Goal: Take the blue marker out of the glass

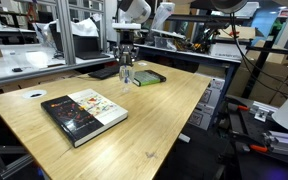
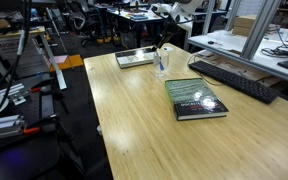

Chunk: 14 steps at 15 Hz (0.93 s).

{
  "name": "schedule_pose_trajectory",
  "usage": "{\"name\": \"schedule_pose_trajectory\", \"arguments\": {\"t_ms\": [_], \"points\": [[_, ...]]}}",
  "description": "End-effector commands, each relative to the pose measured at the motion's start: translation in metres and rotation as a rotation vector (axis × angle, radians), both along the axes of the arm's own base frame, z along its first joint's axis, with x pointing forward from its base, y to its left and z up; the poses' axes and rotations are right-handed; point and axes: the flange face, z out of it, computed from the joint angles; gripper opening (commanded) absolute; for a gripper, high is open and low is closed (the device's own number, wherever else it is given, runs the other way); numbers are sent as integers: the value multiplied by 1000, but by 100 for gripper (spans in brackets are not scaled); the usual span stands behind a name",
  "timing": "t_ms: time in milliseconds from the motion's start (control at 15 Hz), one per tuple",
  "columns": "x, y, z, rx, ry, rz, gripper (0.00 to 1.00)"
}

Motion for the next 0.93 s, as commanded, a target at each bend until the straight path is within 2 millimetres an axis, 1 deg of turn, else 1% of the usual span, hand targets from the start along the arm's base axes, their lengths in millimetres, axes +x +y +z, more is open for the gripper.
{"name": "schedule_pose_trajectory", "arguments": {"t_ms": [0,67,133,200,267,333,400,467,533,600,733,867], "points": [[12,45,1,41,-16,36,49],[13,58,0,55,-19,57,55],[13,67,-2,67,-19,70,52],[13,73,-3,73,-21,78,42],[13,72,-5,76,-19,79,67],[14,71,-6,72,-20,72,67],[14,66,-5,59,-23,60,69],[17,59,-3,19,-29,32,82],[19,49,2,-6,-39,4,88],[20,38,10,-26,-48,-24,96],[22,19,27,-54,-61,-79,100],[22,5,37,-70,-61,-110,100]]}}
